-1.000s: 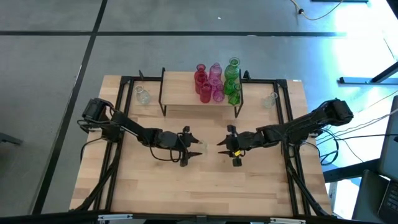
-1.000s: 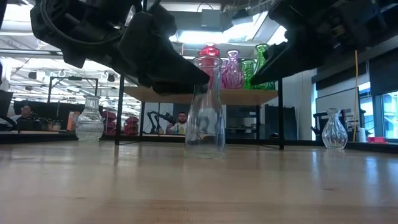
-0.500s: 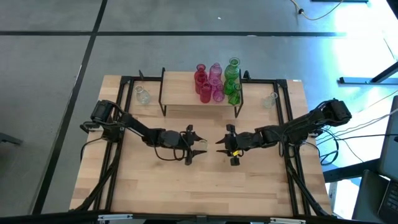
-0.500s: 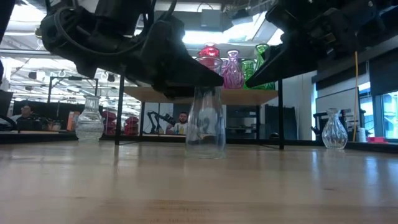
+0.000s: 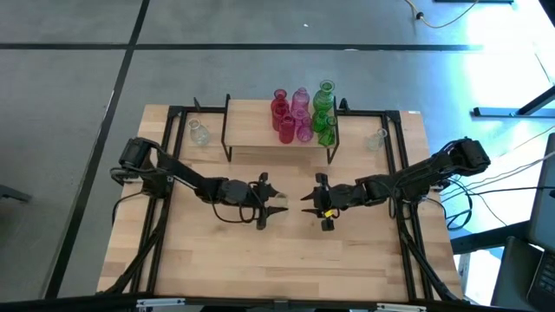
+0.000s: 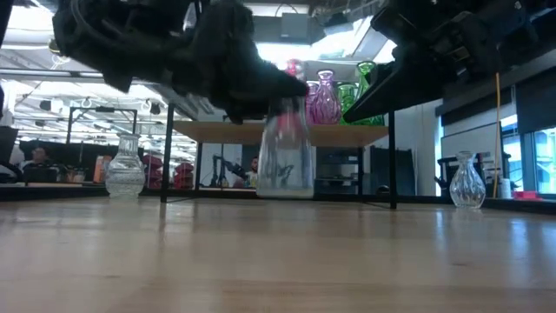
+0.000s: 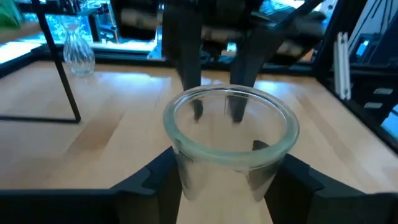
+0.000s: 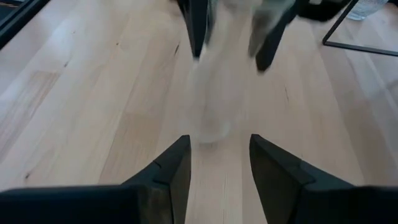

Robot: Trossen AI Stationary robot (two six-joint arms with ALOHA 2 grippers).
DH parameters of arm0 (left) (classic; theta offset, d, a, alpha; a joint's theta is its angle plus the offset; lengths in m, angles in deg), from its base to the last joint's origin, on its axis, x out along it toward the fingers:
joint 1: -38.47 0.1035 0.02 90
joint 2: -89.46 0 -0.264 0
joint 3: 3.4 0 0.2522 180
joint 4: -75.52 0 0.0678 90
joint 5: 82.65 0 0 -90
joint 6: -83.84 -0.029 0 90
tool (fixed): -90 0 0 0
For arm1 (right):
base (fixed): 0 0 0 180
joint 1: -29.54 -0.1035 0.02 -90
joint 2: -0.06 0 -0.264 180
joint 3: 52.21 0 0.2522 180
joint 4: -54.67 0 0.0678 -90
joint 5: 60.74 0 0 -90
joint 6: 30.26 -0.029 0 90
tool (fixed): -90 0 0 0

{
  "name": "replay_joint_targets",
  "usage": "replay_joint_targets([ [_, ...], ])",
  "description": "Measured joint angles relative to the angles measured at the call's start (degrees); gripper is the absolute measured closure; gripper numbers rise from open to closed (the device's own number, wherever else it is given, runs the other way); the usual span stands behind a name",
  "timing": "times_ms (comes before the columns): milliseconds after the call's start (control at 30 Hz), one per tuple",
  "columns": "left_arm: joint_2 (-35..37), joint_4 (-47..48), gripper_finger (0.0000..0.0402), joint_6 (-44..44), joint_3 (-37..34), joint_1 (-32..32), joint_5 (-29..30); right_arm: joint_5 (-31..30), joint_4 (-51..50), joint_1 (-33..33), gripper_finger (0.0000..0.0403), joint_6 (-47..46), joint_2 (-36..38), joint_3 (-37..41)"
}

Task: Sort vases onto shelf
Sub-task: Put the bottom transparent vase on the shelf

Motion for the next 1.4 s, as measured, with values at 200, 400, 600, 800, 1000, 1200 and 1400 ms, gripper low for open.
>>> replay_joint_targets([
  [200,7.63,7.43,0.0226,-0.01,-0.02,-0.81,1.01,0.02,-0.16,0.0,0.0256,-0.27,0.0,0.0],
  [400,18.72,18.2,0.0226,-0.02,-0.02,-0.81,2.01,0.0,-0.29,0.0,0.0256,-0.62,0.0,0.0],
  [600,29.86,26.66,0.0226,-2.39,0.0,-0.09,5.26,0.0,0.48,0.0,0.0256,-0.67,0.0,0.0],
  [800,38.56,31.51,0.0226,-6.21,0.55,3.94,8.26,0.0,1.37,0.0,0.0256,-0.27,0.0,0.0],
  [1000,40.0,44.26,0.0226,-13.21,10.21,10.71,10.31,-2.32,1.38,0.0,0.0256,-0.02,0.0,-0.02],
  [1200,37.95,51.36,0.0226,-18.58,18.41,22.03,5.01,-2.45,0.99,0.0,0.0256,-0.02,0.0,-0.02],
  [1400,35.97,50.56,0.0225,-18.6,19.98,37.22,-10.12,-2.47,1.01,0.0,0.0256,0.2,-0.17,-0.02],
])
